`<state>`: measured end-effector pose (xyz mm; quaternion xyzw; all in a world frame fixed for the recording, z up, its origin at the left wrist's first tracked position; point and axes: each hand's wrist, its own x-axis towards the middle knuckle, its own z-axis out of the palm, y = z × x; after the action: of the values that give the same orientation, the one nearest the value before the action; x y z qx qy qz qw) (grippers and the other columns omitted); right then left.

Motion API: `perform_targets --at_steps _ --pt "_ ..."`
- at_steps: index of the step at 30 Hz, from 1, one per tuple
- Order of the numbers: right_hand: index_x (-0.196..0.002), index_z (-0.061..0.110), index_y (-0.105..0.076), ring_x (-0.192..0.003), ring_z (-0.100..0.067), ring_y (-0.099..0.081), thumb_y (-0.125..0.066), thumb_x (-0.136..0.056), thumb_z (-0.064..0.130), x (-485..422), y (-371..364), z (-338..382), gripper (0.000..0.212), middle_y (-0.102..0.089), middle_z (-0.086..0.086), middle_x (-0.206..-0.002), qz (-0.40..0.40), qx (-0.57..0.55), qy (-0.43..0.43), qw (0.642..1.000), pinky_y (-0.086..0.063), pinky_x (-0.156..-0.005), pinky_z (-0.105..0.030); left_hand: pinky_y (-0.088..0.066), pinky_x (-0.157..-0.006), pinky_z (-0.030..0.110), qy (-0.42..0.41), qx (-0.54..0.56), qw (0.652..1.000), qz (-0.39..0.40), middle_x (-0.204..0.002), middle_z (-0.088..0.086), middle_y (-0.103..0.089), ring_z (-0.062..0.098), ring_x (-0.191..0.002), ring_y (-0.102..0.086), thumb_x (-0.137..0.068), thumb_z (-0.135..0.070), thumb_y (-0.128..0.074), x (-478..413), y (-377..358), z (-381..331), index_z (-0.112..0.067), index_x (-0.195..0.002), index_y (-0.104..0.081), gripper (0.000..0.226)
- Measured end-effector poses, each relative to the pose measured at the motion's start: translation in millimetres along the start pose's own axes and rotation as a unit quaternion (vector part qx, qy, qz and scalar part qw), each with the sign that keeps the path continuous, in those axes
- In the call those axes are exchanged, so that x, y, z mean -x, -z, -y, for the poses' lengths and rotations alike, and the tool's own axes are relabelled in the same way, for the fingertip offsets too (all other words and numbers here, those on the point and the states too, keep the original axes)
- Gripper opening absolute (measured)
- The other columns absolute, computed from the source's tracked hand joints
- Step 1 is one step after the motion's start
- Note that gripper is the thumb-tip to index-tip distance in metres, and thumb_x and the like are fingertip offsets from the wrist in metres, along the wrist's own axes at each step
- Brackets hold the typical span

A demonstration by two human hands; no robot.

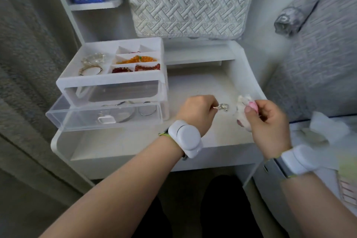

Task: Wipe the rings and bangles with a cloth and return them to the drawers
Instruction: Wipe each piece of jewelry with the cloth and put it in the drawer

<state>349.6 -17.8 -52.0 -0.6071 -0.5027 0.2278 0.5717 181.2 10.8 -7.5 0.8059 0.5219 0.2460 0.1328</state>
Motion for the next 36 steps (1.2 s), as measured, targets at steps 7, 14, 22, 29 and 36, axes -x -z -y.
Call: perform_targets --at_steps 7,14,22,29,36 --pt "-0.090 0.022 -0.063 -0.077 -0.026 -0.066 -0.052 -0.077 0.053 3 4 -21 0.035 -0.069 -0.004 -0.080 0.021 0.015 -0.017 1.000 -0.054 -0.075 -0.047 -0.041 -0.084 0.030 0.044 -0.036 0.996 0.065 -0.118 0.011 -0.054 0.029 -0.104 -0.055 -0.090 -0.022 -0.057 -43 -49 10 -0.013 -0.117 -0.059 0.029" --pt "-0.094 0.017 -0.062 -0.083 -0.022 -0.062 -0.059 -0.090 0.026 6 4 -30 0.011 -0.065 -0.007 -0.092 0.039 0.039 -0.022 0.998 -0.050 -0.078 -0.034 -0.041 -0.087 0.031 0.091 -0.066 0.988 0.108 -0.126 0.014 -0.048 0.032 -0.108 -0.053 -0.093 -0.032 -0.051 -80 -62 4 -0.007 -0.122 -0.055 0.038" --pt "-0.098 0.018 -0.064 -0.082 -0.020 -0.063 -0.056 -0.091 0.031 7 4 -31 0.017 -0.068 -0.004 -0.091 0.049 0.037 -0.031 0.998 -0.051 -0.074 -0.031 -0.049 -0.078 0.029 0.123 -0.017 0.981 0.152 -0.099 0.005 -0.068 0.025 -0.091 -0.061 -0.088 -0.038 -0.057 -95 -70 8 -0.016 -0.092 -0.070 0.026" --pt "-0.095 0.019 -0.063 -0.077 -0.016 -0.061 -0.056 -0.091 0.030 8 4 -29 0.014 -0.067 -0.002 -0.086 0.047 0.052 -0.024 0.997 -0.043 -0.064 -0.018 -0.049 -0.090 0.033 0.113 0.026 0.985 0.126 -0.104 0.001 -0.066 0.022 -0.098 -0.060 -0.084 -0.035 -0.062 -92 -69 14 -0.018 -0.103 -0.065 0.026" --pt "-0.088 0.022 -0.062 -0.081 -0.021 -0.066 -0.054 -0.092 0.032 9 3 -33 0.013 -0.071 -0.002 -0.084 0.036 0.012 -0.043 0.998 -0.053 -0.076 -0.037 -0.052 -0.075 0.029 0.100 0.101 0.985 0.095 -0.077 -0.008 -0.066 0.018 -0.081 -0.063 -0.082 -0.032 -0.066 -82 -62 13 -0.025 -0.077 -0.066 0.009"
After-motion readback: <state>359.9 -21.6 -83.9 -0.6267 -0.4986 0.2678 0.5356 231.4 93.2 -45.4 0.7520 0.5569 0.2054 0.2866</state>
